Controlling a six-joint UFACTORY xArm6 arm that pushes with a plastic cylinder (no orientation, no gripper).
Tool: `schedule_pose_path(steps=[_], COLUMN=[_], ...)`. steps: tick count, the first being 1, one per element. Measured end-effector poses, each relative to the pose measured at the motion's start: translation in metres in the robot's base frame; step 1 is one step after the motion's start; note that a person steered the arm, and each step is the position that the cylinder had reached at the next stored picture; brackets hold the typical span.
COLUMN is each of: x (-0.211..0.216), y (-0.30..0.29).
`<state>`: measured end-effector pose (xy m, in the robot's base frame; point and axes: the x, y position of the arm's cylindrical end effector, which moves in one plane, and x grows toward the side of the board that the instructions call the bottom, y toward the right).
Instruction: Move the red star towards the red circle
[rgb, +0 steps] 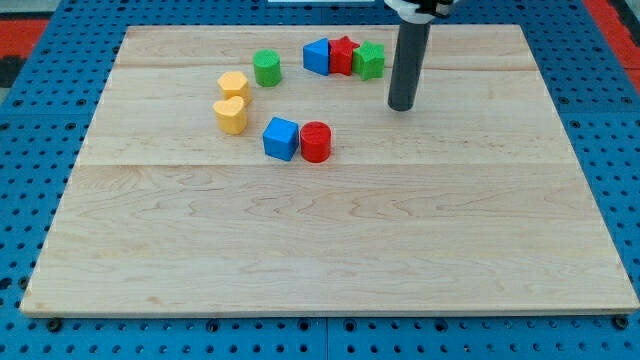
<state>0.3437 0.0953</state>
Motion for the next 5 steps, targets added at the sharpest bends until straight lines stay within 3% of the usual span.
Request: schedule_pose_path(steps=[5], x=[-0.009], y=[0.017])
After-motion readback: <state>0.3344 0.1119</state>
